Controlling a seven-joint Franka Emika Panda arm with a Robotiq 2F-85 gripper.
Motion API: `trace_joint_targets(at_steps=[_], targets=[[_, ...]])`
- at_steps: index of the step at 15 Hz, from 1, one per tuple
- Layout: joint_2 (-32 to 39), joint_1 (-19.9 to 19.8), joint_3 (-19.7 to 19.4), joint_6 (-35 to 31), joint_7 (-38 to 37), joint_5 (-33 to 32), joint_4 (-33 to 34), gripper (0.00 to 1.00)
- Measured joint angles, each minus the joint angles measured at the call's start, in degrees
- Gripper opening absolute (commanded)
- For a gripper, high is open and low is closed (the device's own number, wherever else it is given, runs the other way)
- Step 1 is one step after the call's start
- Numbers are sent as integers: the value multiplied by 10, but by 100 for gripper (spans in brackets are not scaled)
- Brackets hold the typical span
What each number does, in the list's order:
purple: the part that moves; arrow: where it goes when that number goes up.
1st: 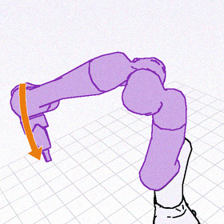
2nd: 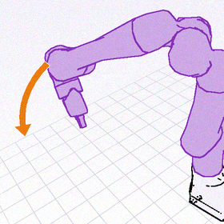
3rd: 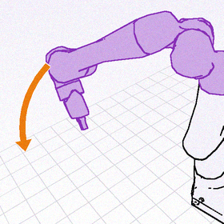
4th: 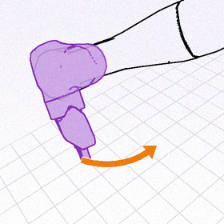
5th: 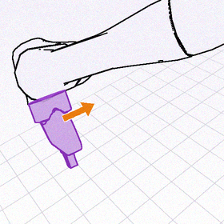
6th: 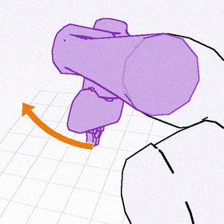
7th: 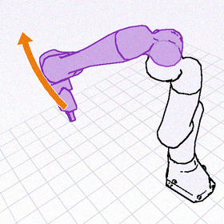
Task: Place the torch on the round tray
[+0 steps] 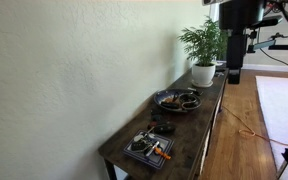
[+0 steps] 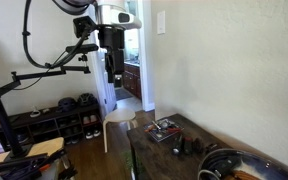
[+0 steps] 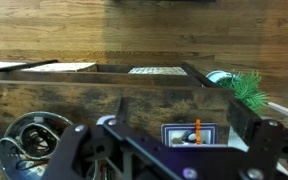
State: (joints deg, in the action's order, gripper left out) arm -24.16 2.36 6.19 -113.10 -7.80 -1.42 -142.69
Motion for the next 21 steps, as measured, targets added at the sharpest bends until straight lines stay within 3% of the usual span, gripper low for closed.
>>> trace_joint_targets(at_steps=[7,21], targets=[[94,-18,-8,-140,0,-55,-13,100],[120,-18,-10,-163,0,-61,-10,100]])
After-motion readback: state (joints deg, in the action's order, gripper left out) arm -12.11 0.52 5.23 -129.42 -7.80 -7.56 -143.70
